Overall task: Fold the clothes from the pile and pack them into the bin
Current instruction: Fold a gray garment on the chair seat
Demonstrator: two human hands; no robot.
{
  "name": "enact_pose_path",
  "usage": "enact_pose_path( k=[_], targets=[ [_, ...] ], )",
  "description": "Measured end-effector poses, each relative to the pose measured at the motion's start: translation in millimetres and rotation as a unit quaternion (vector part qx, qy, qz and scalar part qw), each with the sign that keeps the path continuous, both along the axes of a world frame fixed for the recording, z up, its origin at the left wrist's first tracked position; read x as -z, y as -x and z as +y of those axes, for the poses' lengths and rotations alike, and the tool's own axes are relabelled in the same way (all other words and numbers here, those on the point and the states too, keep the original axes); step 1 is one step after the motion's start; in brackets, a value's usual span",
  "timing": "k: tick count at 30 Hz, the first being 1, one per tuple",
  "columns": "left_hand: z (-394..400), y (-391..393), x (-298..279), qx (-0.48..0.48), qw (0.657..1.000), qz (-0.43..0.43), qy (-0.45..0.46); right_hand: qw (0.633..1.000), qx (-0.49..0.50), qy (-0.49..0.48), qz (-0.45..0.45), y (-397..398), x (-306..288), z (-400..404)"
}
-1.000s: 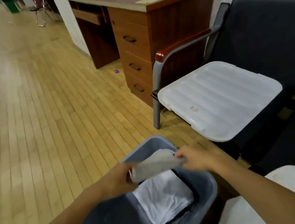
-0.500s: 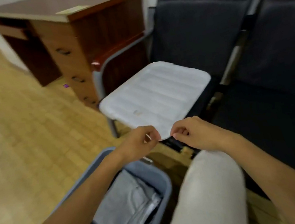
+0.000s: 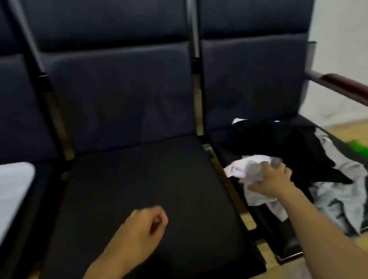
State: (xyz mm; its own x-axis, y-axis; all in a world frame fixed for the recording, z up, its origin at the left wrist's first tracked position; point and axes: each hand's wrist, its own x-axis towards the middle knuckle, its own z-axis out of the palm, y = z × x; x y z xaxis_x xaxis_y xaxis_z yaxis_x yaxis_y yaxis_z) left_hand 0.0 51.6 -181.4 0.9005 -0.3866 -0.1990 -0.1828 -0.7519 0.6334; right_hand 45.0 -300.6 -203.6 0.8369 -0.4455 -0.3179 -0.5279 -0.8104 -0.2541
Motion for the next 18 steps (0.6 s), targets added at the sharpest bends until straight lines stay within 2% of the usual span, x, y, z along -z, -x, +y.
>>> enact_pose_path(
  k=[2, 4, 6, 8, 18],
  targets=[
    [-6.8, -4.7, 8.9, 0.033, 0.999, 0.009, -0.041, 0.999, 0.032, 0.022, -0.016, 5.4, 10.6, -26.8],
    [-9.4, -14.2, 9.3, 0.036, 0.998, 0.010, -0.058, 0.996, 0.029, 0.027, -0.076, 6.3, 21.8, -40.5],
    [-6.0, -21.9, 9.0, 0.024, 0.998, 0.000, -0.064, 0.987, 0.054, -0.036, -0.146, 1.8, 24.7, -42.3],
    [-1.4, -25.3, 7.1, 0.011, 0.998, 0.000, -0.068, 0.977, 0.095, -0.088, -0.170, -4.9, 22.3, -40.8],
    [35.1, -8.6, 5.7, -0.018, 0.995, -0.049, -0.082, 0.985, 0.158, -0.050, -0.049, -1.9, -24.8, -39.1]
  ],
)
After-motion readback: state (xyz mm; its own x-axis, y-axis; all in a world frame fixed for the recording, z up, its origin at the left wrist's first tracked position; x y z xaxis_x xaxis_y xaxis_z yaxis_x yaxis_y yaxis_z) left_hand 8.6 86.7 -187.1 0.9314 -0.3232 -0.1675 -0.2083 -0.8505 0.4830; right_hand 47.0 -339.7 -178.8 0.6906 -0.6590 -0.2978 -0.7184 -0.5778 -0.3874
